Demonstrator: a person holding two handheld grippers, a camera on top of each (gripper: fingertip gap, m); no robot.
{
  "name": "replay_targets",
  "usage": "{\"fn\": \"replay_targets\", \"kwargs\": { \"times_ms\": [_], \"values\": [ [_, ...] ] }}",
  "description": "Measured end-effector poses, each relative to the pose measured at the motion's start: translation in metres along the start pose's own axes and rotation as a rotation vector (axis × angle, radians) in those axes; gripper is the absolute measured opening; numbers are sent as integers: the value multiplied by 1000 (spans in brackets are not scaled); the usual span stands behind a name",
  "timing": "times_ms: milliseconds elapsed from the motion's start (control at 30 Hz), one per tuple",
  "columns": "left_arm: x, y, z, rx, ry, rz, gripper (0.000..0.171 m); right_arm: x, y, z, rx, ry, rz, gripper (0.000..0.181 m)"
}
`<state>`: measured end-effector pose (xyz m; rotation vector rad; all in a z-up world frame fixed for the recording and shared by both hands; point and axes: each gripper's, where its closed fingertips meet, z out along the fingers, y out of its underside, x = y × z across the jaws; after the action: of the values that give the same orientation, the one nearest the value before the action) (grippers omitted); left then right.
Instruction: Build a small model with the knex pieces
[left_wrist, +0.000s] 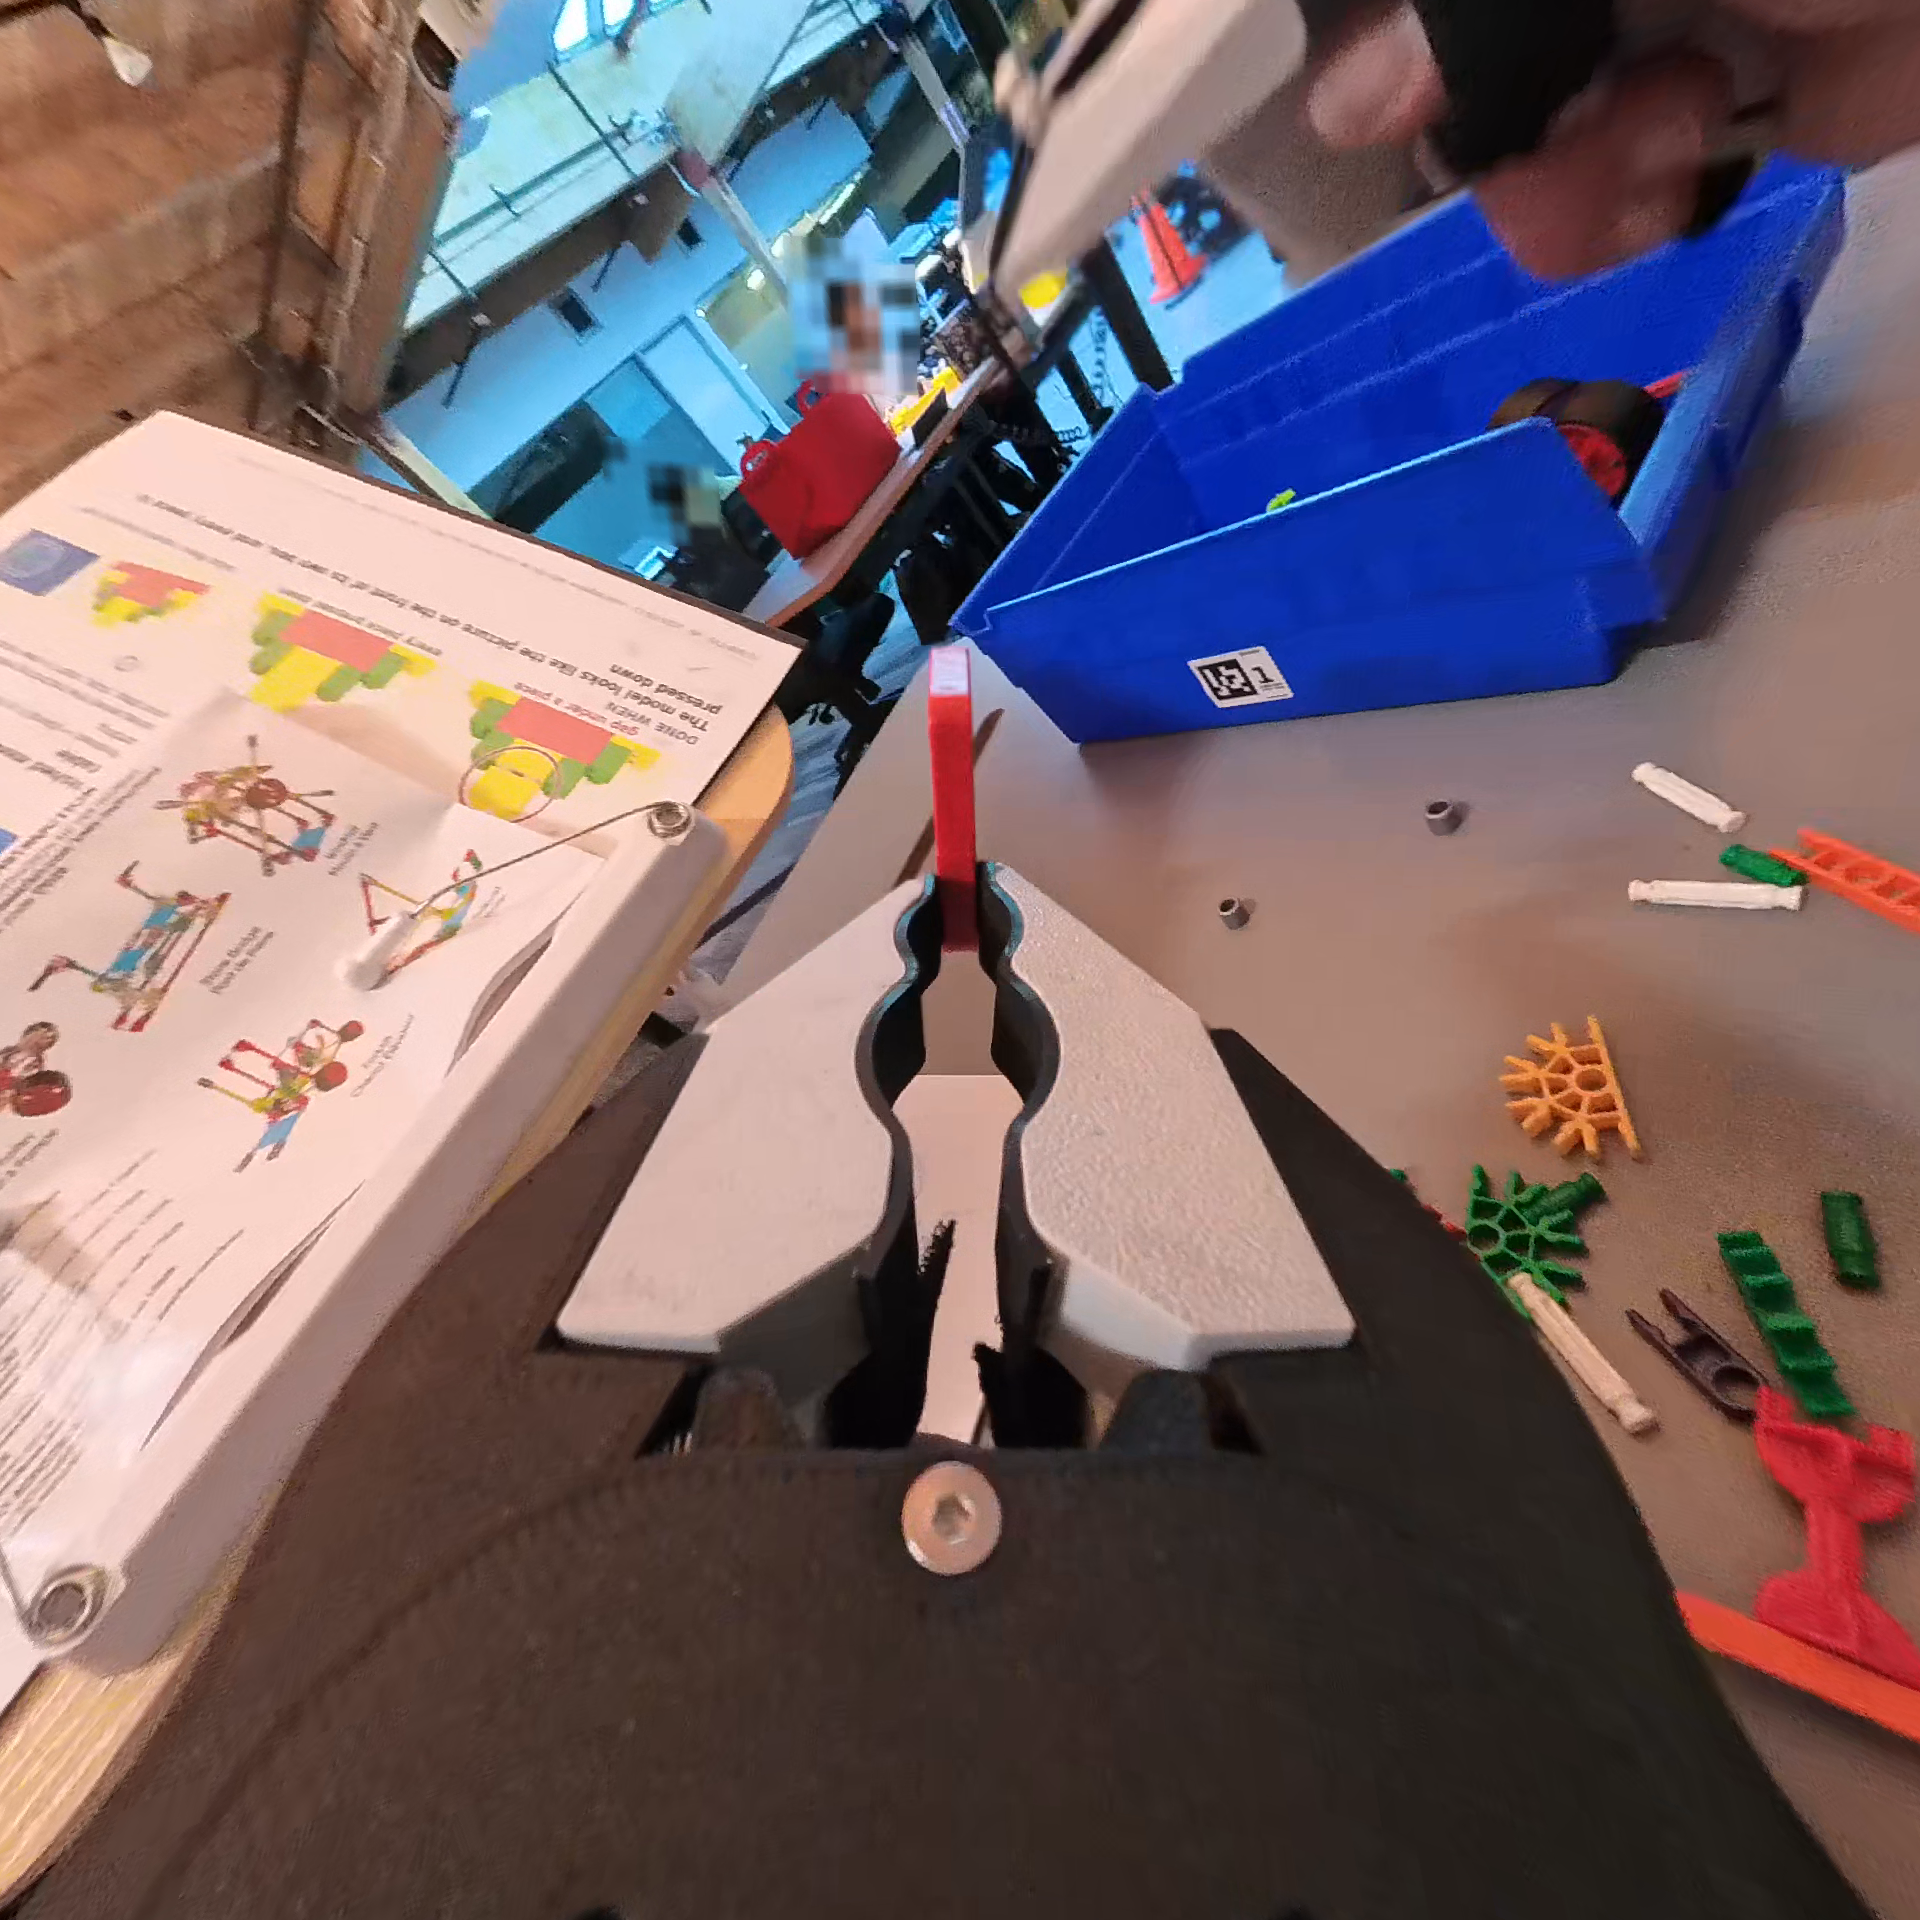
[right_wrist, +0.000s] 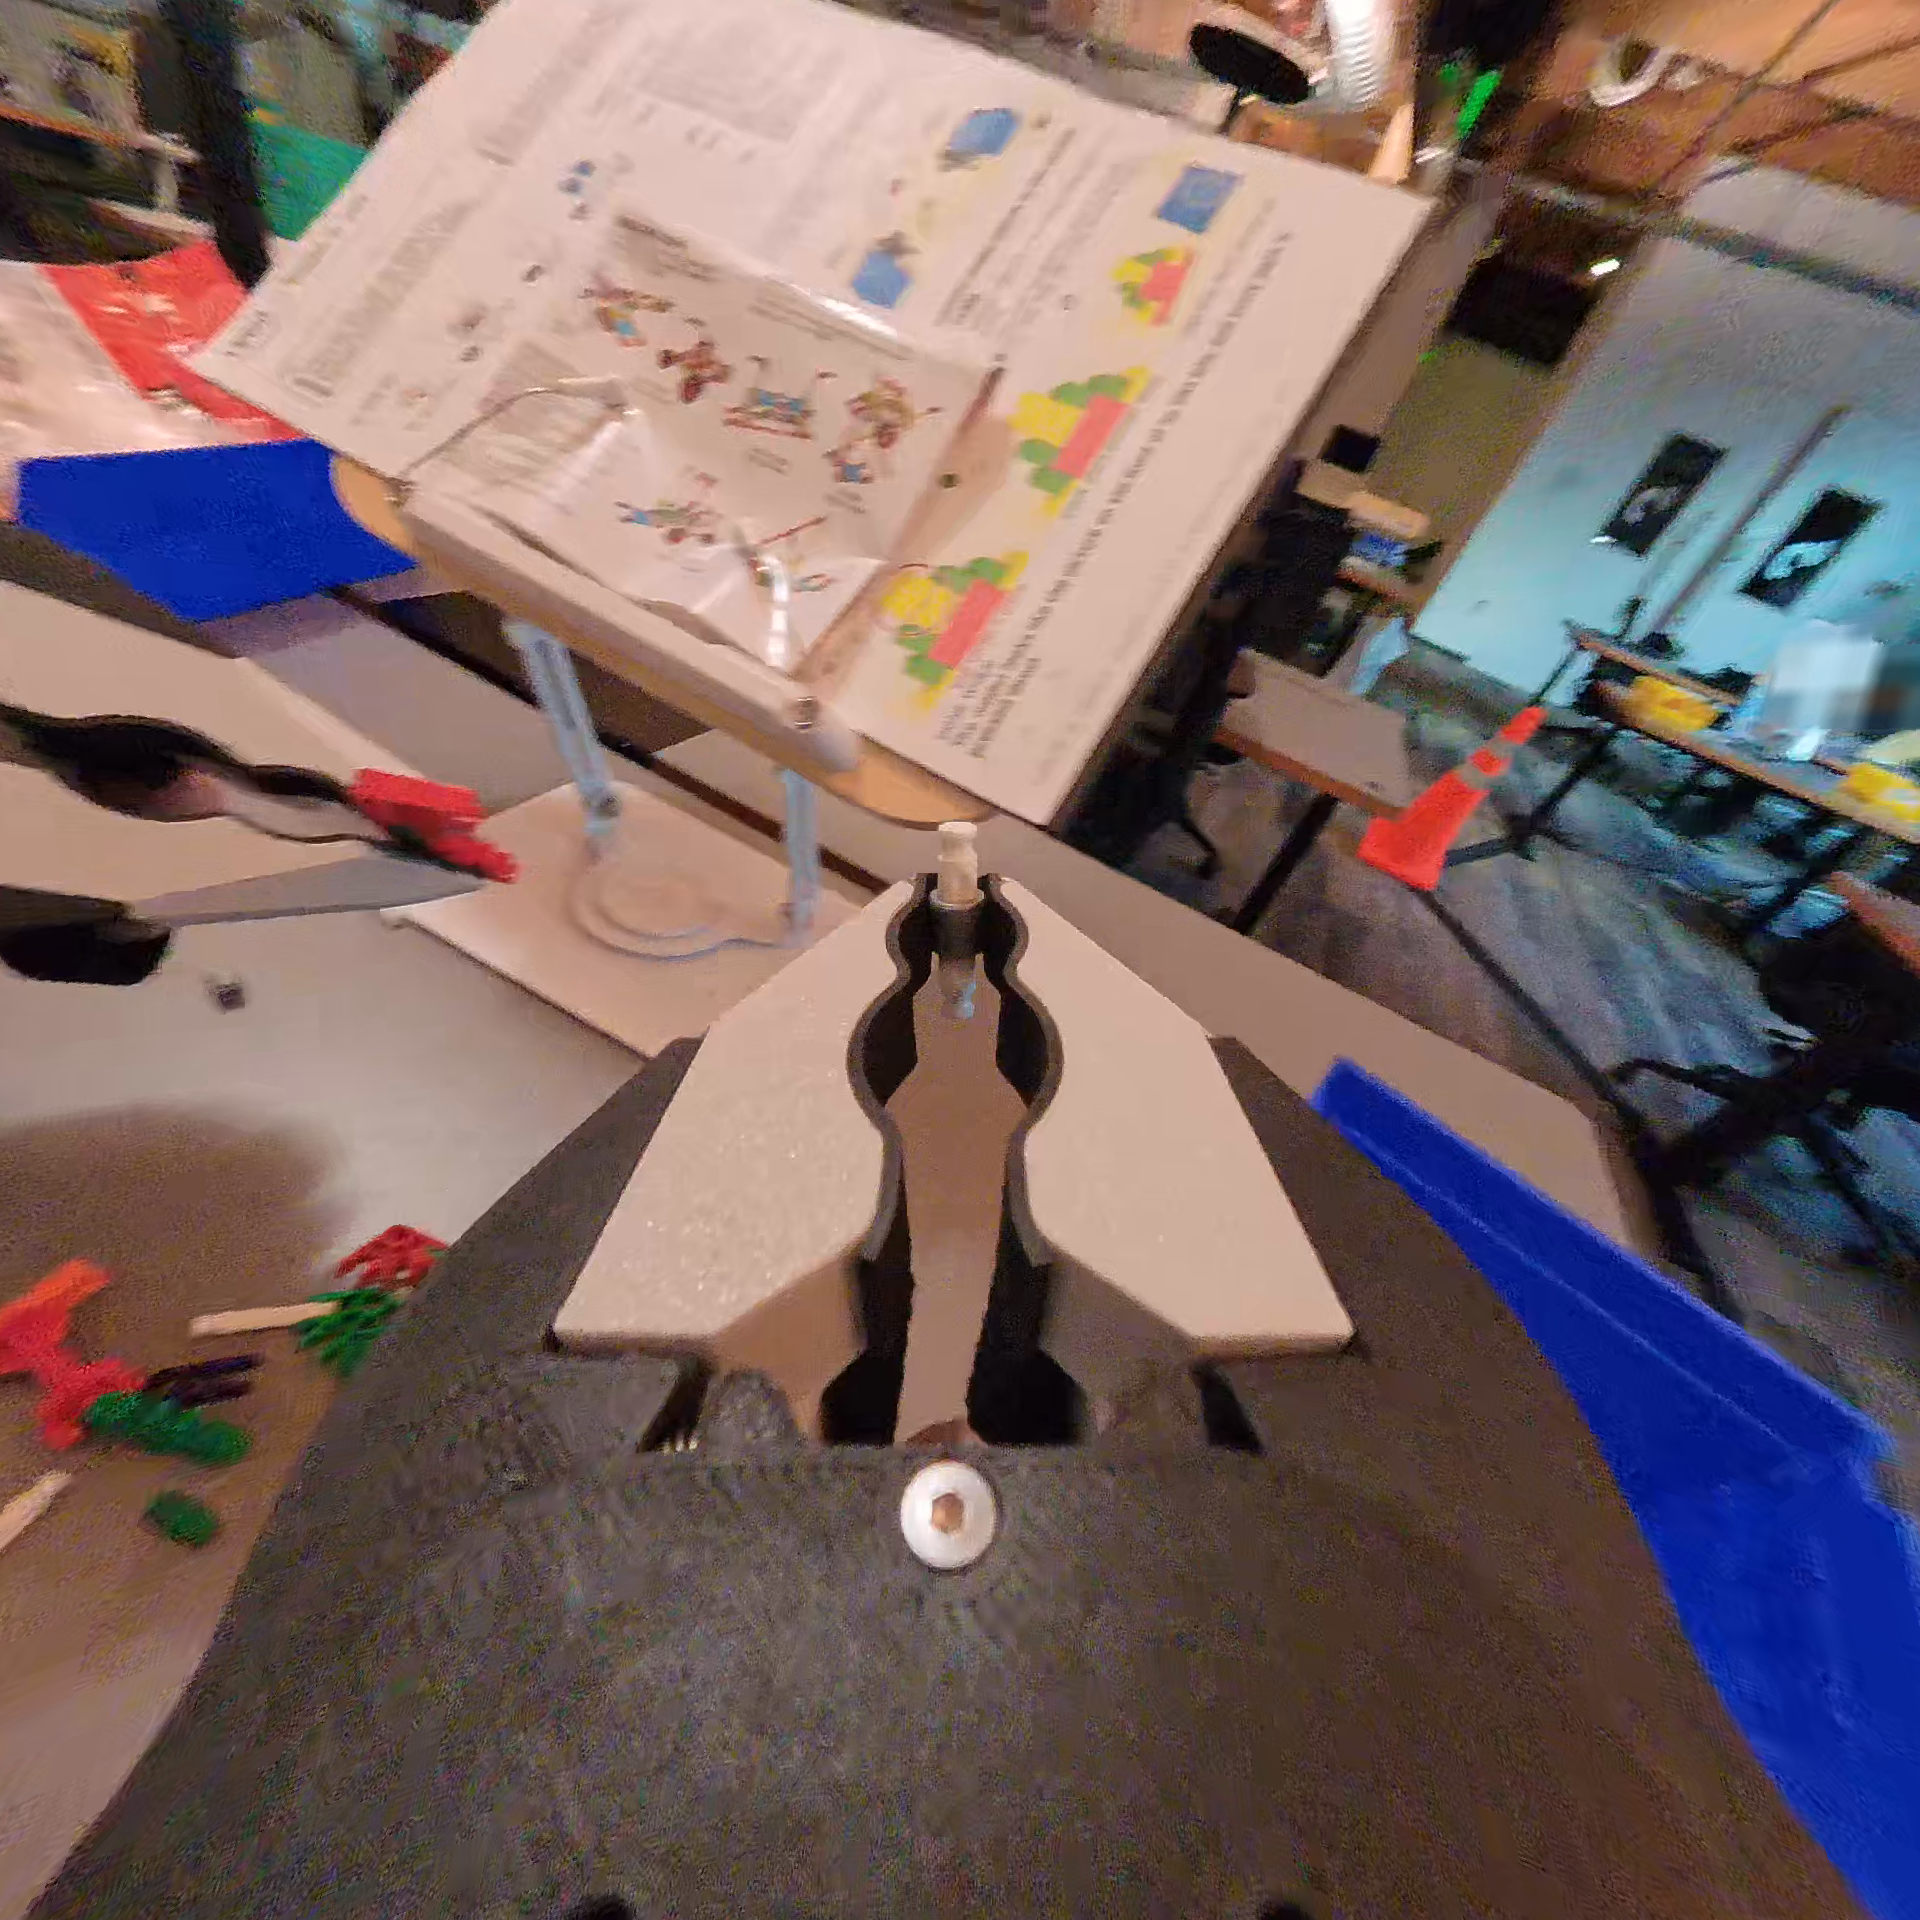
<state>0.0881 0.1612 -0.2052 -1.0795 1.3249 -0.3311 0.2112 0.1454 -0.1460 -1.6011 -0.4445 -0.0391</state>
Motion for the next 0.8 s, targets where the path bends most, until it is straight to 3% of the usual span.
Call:
{"fn": "replay_targets", "kwargs": {
  "times_ms": [67,200,267,433,533,633,700,800],
  "values": [
    [6,2,2,-18,21,27,3,35,12,-13,-41,82,29,6],
    [16,6,6,-43,55,39,3,74,68,-17,-222,112,174,7],
    [21,9,7,-55,82,30,3,84,90,-18,-311,140,208,36],
    [33,16,10,-75,189,-60,3,83,79,-22,-308,182,91,44],
    [42,19,9,-90,293,-168,3,44,45,-20,-191,96,-112,35],
    [52,18,5,-87,391,-232,3,-53,11,-18,-34,-269,-220,26],
    [61,18,1,-94,461,-223,3,-106,12,-17,-22,-474,-241,27],
    [72,18,-4,-106,516,-154,3,-143,34,-6,-113,-596,-318,30]
  ]
}}
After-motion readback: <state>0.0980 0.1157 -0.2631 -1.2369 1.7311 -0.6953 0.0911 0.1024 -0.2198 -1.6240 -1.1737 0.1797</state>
